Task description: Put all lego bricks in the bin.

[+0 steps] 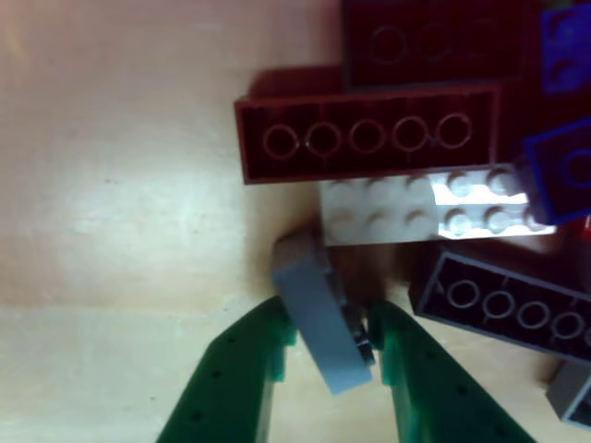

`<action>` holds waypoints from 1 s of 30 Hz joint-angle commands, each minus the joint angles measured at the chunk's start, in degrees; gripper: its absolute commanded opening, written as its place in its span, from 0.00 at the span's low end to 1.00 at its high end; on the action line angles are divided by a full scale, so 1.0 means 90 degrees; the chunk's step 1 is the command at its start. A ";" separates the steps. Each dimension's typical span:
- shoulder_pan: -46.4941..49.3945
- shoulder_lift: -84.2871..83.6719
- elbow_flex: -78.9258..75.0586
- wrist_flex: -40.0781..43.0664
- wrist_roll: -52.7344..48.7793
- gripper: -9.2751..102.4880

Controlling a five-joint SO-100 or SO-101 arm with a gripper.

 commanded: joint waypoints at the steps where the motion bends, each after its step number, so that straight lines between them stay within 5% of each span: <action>1: -0.0234 0.0586 0.0205 -0.0283 0.0049 0.08; 8: -0.0107 0.3447 0.0859 0.0312 0.1084 0.08; 13: 0.1855 0.6064 0.0752 -0.0117 0.0947 0.08; 20: 0.4844 0.4951 0.0654 -0.1318 0.0469 0.08; 26: 0.6113 0.3555 0.0742 -0.2051 0.0195 0.08; 28: 0.6309 0.3301 0.0762 -0.2178 0.0098 0.14; 30: 0.6338 0.3213 0.0791 -0.2158 0.0098 0.32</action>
